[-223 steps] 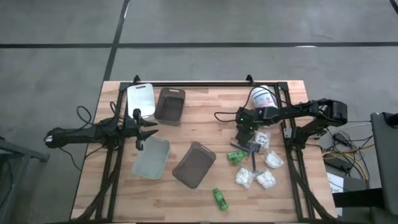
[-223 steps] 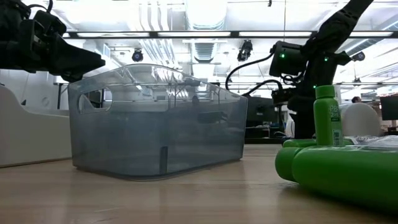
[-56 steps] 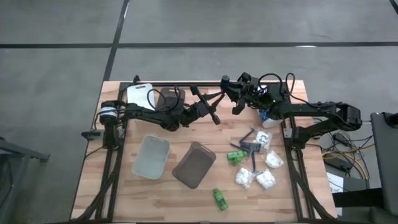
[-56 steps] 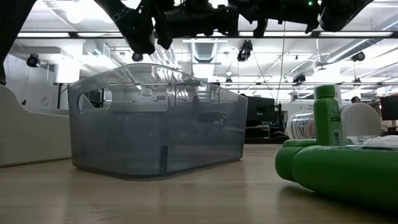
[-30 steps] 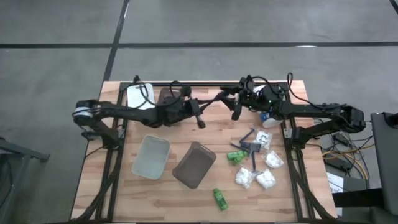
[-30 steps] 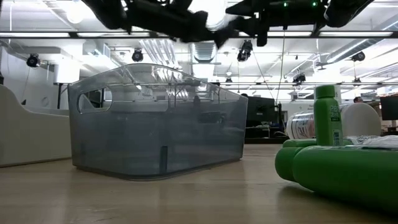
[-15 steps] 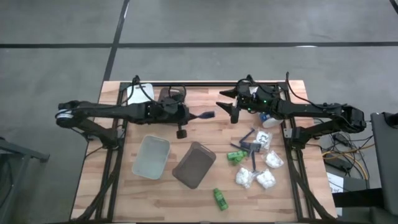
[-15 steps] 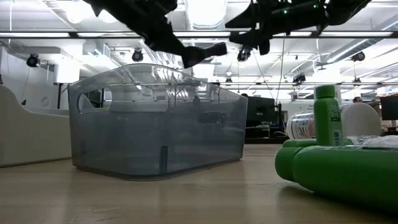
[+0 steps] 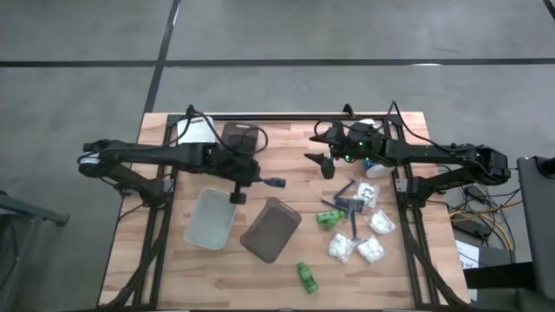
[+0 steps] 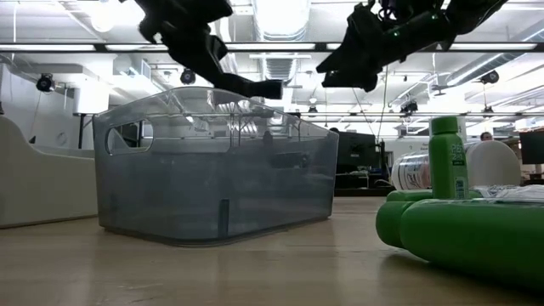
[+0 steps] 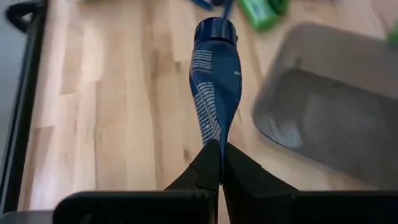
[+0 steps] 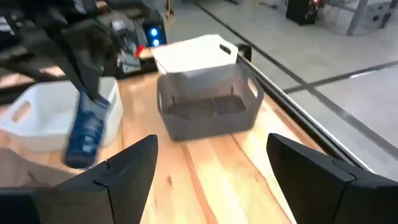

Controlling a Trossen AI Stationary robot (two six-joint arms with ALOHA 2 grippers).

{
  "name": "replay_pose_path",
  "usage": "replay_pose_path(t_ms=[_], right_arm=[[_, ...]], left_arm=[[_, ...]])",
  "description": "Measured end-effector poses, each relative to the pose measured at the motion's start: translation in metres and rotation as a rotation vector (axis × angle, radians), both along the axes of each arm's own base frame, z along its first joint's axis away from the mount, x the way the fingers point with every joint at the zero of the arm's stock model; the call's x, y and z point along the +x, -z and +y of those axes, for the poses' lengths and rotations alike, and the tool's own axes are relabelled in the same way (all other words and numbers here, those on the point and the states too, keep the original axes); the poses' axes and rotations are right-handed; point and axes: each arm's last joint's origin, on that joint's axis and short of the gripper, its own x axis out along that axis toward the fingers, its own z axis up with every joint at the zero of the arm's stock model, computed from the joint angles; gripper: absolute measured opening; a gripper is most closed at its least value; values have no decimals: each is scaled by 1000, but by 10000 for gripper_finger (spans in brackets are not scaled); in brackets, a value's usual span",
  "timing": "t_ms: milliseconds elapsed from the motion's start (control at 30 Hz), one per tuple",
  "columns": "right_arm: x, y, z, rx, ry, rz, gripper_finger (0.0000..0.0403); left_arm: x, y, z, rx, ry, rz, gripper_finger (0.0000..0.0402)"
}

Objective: Pick & Place Travel size toiletries
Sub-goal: Put the top blue shave cream into the bottom black transparent bin

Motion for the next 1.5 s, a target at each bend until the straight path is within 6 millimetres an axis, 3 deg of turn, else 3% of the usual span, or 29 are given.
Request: replay_pose_path(t_ms=[300, 500, 600, 767, 900, 1100, 1500], right_arm=[[-1, 4, 0, -53, -25, 59, 271], [-2, 5, 0, -89, -37, 77, 251], [-2, 5, 0, -118, -48, 85, 242], [-2, 5, 0, -156, -57, 101, 229], [-2, 5, 0, -156, -57, 103, 222], [-2, 6, 0, -145, -55, 109, 214], [-2, 6, 0, -138, -53, 107, 233]], left_arm=[[10, 0, -18, 135, 205, 153, 11], [18, 4, -31, 487, 491, 237, 11], [21, 7, -33, 645, 533, 296, 11], [23, 7, -33, 673, 525, 303, 12], [23, 6, -36, 635, 480, 284, 12], [24, 6, -40, 448, 243, 218, 12], [22, 4, -63, -125, -23, 157, 12]])
